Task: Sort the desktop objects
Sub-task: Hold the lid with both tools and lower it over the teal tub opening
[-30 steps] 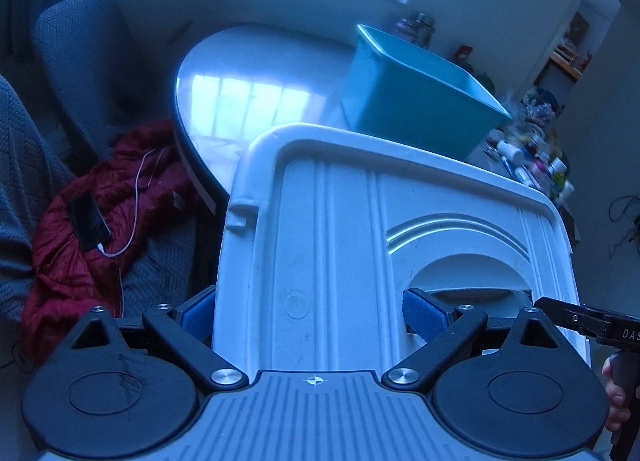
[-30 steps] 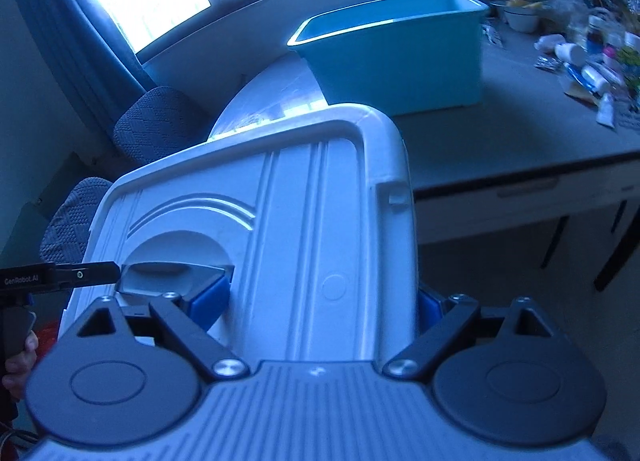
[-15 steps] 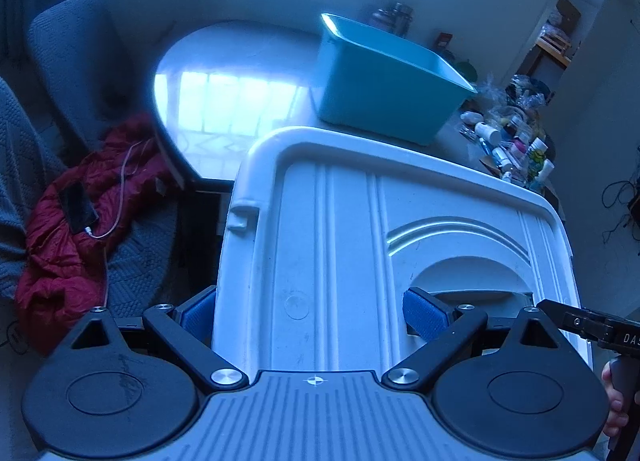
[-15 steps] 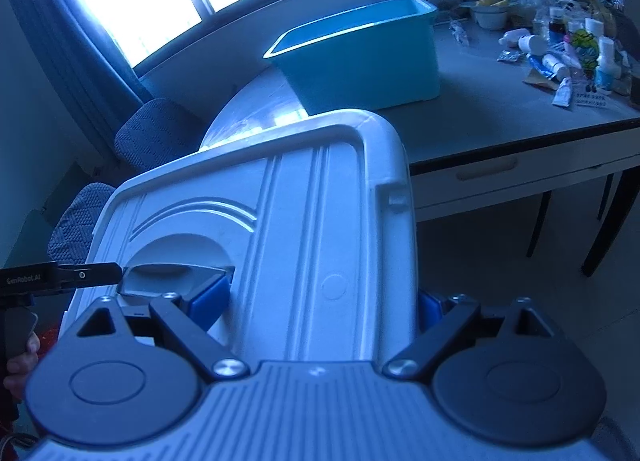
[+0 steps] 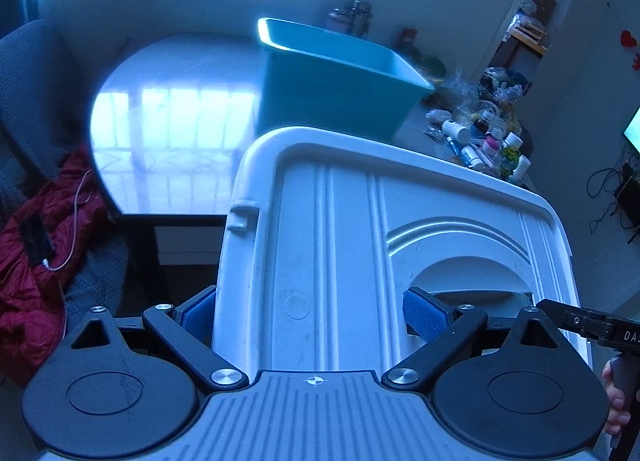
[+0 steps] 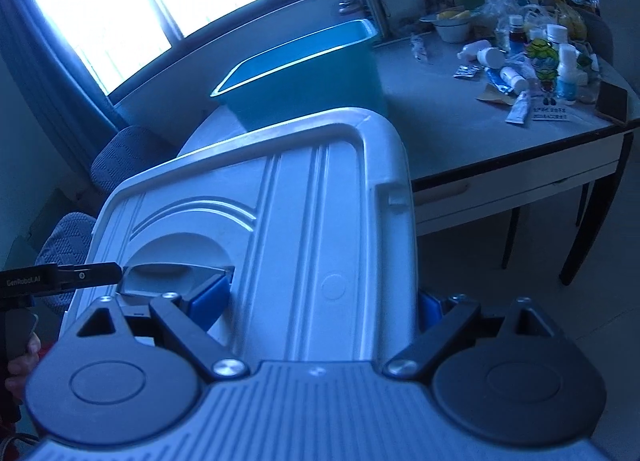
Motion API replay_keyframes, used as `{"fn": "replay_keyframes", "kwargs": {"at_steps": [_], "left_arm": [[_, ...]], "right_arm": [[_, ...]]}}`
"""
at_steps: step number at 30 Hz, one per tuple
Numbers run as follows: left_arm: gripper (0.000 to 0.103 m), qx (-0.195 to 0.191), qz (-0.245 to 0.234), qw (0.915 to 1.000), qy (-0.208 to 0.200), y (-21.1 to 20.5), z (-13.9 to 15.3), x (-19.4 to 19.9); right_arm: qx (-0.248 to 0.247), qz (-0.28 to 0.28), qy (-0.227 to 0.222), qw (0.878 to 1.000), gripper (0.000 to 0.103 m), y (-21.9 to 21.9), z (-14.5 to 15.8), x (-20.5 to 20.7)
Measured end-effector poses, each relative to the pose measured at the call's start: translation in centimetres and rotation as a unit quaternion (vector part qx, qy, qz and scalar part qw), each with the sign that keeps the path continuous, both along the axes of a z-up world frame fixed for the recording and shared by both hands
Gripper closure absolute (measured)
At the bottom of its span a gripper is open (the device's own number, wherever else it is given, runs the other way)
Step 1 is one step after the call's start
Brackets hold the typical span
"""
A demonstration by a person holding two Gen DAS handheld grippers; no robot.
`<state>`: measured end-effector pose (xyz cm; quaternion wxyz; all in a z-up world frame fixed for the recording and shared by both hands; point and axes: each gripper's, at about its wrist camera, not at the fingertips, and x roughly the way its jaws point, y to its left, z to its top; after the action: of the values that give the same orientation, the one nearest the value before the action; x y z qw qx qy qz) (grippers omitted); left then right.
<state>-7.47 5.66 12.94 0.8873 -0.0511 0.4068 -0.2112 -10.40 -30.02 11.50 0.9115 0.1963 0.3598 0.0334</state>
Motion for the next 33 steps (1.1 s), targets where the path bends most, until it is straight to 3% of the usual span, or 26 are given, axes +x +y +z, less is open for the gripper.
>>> {"fn": "replay_keyframes", "kwargs": {"at_steps": [11,33], "left_arm": [[0.006,0.005,-0.001,1.0000,-0.003,-3.4,0.5,1.7],[0.006,0.014,0.048,0.9988,0.003,-5.1,0.4,4.2]], "right_arm": [[0.006,0.000,-0.001,1.000,0.011,-3.0,-0.5,1.9],[0.015,0.045,0.006,0.999,0.011,-4.9,-0.9,6.5]]}}
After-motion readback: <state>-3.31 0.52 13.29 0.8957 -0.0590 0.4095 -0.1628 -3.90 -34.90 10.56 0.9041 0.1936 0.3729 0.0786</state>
